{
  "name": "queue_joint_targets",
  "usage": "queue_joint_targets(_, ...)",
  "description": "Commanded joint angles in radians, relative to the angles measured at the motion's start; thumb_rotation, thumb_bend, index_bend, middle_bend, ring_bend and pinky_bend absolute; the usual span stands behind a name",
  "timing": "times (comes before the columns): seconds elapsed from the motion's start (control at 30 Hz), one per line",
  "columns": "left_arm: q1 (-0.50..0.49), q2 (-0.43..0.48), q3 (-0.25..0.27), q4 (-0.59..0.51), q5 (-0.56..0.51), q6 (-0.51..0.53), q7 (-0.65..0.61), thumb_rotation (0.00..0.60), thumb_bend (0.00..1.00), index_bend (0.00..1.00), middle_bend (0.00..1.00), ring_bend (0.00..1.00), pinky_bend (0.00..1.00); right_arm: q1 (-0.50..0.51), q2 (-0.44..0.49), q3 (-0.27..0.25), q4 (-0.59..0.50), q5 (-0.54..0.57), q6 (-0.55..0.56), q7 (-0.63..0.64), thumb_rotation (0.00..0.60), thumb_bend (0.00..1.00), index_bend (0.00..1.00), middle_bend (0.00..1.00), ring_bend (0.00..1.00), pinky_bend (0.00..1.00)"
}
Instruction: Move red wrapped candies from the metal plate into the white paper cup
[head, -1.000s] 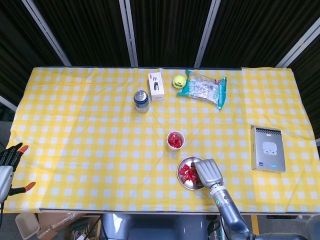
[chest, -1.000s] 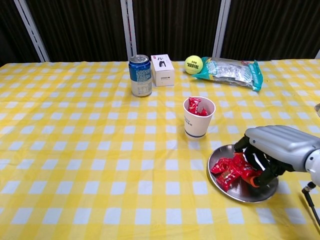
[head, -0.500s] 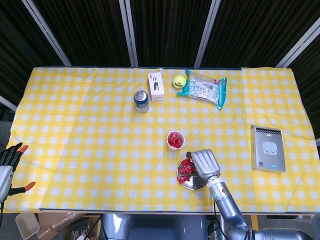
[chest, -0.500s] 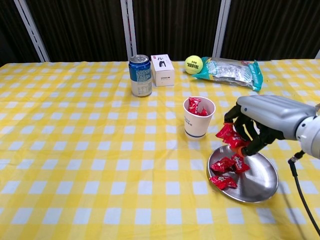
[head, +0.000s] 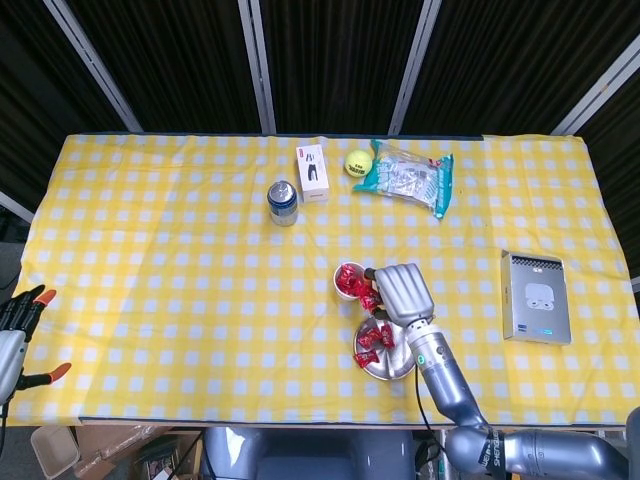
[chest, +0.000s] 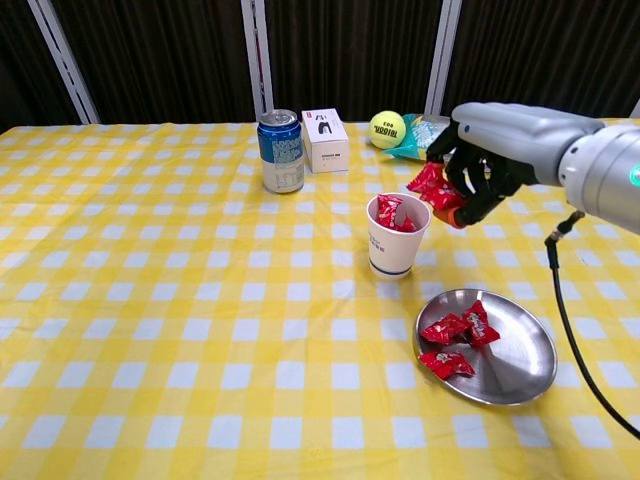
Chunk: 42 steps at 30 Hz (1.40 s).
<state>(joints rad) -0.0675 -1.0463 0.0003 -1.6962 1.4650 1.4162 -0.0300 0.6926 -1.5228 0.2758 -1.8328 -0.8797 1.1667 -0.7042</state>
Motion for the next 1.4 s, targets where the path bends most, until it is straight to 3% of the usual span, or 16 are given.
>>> queue_joint_targets(0.03, -0.002, 0.001, -0.001, -0.002, -0.006, -0.006, -0.004, 0.6, 0.01, 0.0, 0.0, 0.0, 0.0, 0.038, -0.006, 0.034, 0.031, 0.036, -0.022, -0.016, 0.6, 0.46, 0.65, 0.71, 0.66, 0.92)
queue_joint_targets(0.3, -0.006, 0.008, -0.001, -0.008, -0.013, -0.019, -0.01, 0.6, 0.01, 0.0, 0.0, 0.0, 0.0, 0.112, -0.04, 0.07, 0.116, 0.112, -0.055, -0.029, 0.6, 0.46, 0.65, 0.71, 0.66, 0.92)
queue_joint_targets(1.1, -0.008, 0.012, 0.001, -0.012, -0.013, -0.023, -0.015, 0.6, 0.01, 0.0, 0.0, 0.0, 0.0, 0.148, -0.033, 0.035, 0.123, 0.133, -0.026, 0.001, 0.6, 0.46, 0.64, 0.71, 0.66, 0.92)
queue_joint_targets(1.13, -0.008, 0.012, 0.001, -0.012, -0.013, -0.023, -0.015, 0.6, 0.01, 0.0, 0.0, 0.0, 0.0, 0.109, -0.047, -0.019, 0.145, 0.124, -0.004, 0.02, 0.6, 0.46, 0.64, 0.71, 0.66, 0.92)
queue_joint_targets(1.17, -0.008, 0.012, 0.001, -0.012, -0.012, -0.023, -0.014, 0.6, 0.01, 0.0, 0.0, 0.0, 0.0, 0.038, -0.028, -0.094, 0.101, 0.043, 0.065, 0.057, 0.6, 0.46, 0.63, 0.71, 0.66, 0.92)
queue_joint_targets(1.23, -0.007, 0.011, 0.001, -0.012, -0.012, -0.022, -0.014, 0.6, 0.01, 0.0, 0.0, 0.0, 0.0, 0.048, -0.015, -0.081, 0.132, 0.025, 0.023, 0.095, 0.6, 0.46, 0.64, 0.71, 0.66, 0.92)
queue_joint_targets(1.33, -0.007, 0.011, 0.002, -0.011, -0.011, -0.021, -0.014, 0.6, 0.01, 0.0, 0.0, 0.0, 0.0, 0.134, -0.073, -0.002, 0.227, 0.094, -0.059, 0.076, 0.6, 0.46, 0.63, 0.71, 0.66, 0.92)
queue_joint_targets(1.4, -0.007, 0.011, 0.002, -0.011, -0.01, -0.021, -0.014, 0.6, 0.01, 0.0, 0.0, 0.0, 0.0, 0.142, -0.079, 0.004, 0.242, 0.116, -0.062, 0.064, 0.6, 0.46, 0.63, 0.71, 0.66, 0.92)
